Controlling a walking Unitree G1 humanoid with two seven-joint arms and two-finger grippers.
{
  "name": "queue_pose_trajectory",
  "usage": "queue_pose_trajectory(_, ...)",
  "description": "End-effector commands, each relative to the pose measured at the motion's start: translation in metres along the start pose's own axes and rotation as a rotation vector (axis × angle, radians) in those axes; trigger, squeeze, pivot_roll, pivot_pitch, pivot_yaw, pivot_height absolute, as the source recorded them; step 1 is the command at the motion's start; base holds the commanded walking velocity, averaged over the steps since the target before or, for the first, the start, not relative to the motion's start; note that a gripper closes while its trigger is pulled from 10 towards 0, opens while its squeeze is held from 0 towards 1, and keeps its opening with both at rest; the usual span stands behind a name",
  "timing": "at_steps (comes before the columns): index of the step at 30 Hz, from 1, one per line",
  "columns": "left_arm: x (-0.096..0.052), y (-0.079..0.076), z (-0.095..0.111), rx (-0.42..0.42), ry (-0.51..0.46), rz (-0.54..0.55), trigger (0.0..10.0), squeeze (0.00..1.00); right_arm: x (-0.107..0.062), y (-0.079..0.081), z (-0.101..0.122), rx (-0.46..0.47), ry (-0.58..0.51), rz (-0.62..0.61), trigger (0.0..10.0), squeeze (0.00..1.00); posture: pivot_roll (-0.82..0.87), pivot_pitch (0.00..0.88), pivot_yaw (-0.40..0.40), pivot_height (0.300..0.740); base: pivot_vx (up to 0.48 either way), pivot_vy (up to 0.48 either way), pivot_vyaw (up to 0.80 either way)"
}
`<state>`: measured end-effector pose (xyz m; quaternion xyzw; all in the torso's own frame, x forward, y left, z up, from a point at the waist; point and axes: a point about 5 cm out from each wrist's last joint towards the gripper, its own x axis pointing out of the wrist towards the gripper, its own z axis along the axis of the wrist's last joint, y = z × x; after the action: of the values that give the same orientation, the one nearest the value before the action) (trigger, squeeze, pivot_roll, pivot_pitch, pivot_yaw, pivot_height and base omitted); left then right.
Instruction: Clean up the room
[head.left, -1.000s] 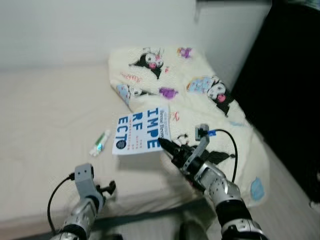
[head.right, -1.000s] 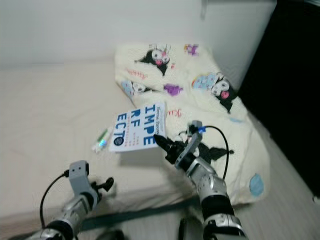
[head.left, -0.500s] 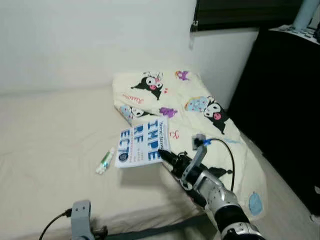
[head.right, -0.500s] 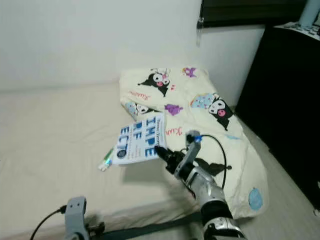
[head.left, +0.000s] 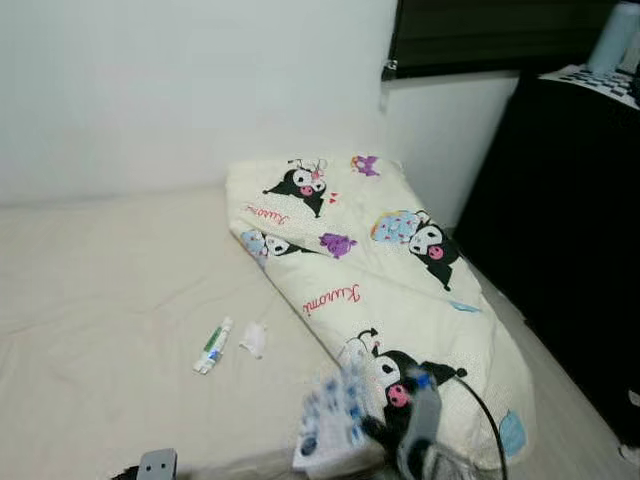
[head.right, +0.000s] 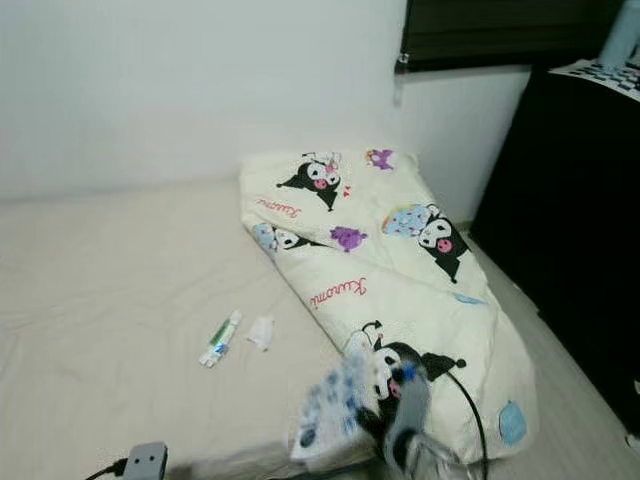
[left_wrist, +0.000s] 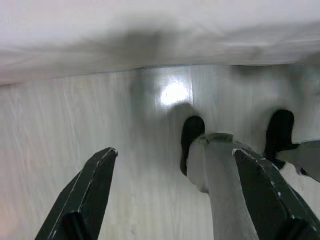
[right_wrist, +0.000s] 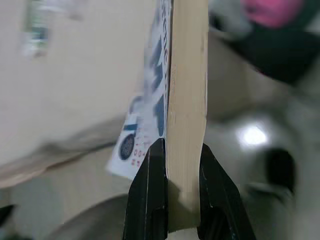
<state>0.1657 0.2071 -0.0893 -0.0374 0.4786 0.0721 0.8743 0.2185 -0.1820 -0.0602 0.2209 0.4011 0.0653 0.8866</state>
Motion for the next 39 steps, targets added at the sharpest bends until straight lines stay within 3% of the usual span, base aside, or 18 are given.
queue_pose_trajectory(1,0.000,-0.002,-0.002,0.022,0.010,-0.003,10.0,0.00,0.000,-0.001,-0.002,0.019,-0.012,-0.026,0.0,0.00,-0.01,0.041,-0.007,0.740,0.000,0.000,0.00)
queue_pose_trajectory(3,0.000,-0.003,0.000,0.024,0.003,-0.004,10.0,0.00,-0.002,-0.006,-0.005,0.023,-0.022,-0.055,0.0,0.00,-0.02,0.040,-0.006,0.740,0.000,0.000,0.00)
queue_pose_trajectory(4,0.001,-0.005,0.002,0.019,-0.002,-0.015,10.0,0.00,-0.006,-0.012,-0.012,0.045,-0.019,-0.098,10.0,0.00,-0.02,0.039,-0.007,0.740,0.000,0.000,0.00)
queue_pose_trajectory(6,0.001,-0.007,0.004,0.016,-0.007,-0.027,10.0,0.00,-0.010,-0.019,-0.017,0.045,-0.018,-0.142,10.0,0.00,-0.02,0.038,-0.009,0.740,0.000,0.000,0.00)
queue_pose_trajectory(8,0.002,-0.011,0.005,-0.006,-0.010,-0.056,10.0,0.00,-0.015,-0.028,-0.027,-0.028,0.030,-0.199,10.0,0.00,-0.01,0.038,-0.013,0.740,0.000,0.000,0.79)
queue_pose_trajectory(16,0.001,-0.013,0.000,-0.009,0.001,-0.068,10.0,0.00,-0.013,-0.026,-0.019,-0.043,-0.008,-0.204,10.0,0.00,-0.02,0.041,-0.012,0.740,0.000,0.000,0.79)
queue_pose_trajectory(24,0.000,-0.011,-0.005,-0.003,0.016,-0.072,10.0,0.00,0.000,-0.004,0.008,-0.169,-0.069,-0.100,10.0,0.00,-0.02,0.046,-0.015,0.740,0.000,0.000,0.78)
queue_pose_trajectory(27,0.000,-0.011,-0.005,0.007,0.018,-0.080,10.0,0.00,0.008,0.014,0.019,-0.273,-0.076,-0.029,10.0,0.00,-0.02,0.045,-0.014,0.740,0.000,0.000,0.78)
queue_pose_trajectory(33,0.000,-0.015,-0.003,0.016,0.014,-0.098,10.0,0.00,0.014,0.030,0.010,-0.316,-0.042,0.024,10.0,0.00,-0.02,0.046,-0.015,0.740,0.000,0.000,0.78)
queue_pose_trajectory(39,0.000,-0.018,-0.003,0.001,0.013,-0.117,10.0,0.00,0.015,0.031,0.010,-0.314,-0.045,0.040,10.0,0.00,-0.02,0.048,-0.012,0.740,0.000,0.000,0.78)
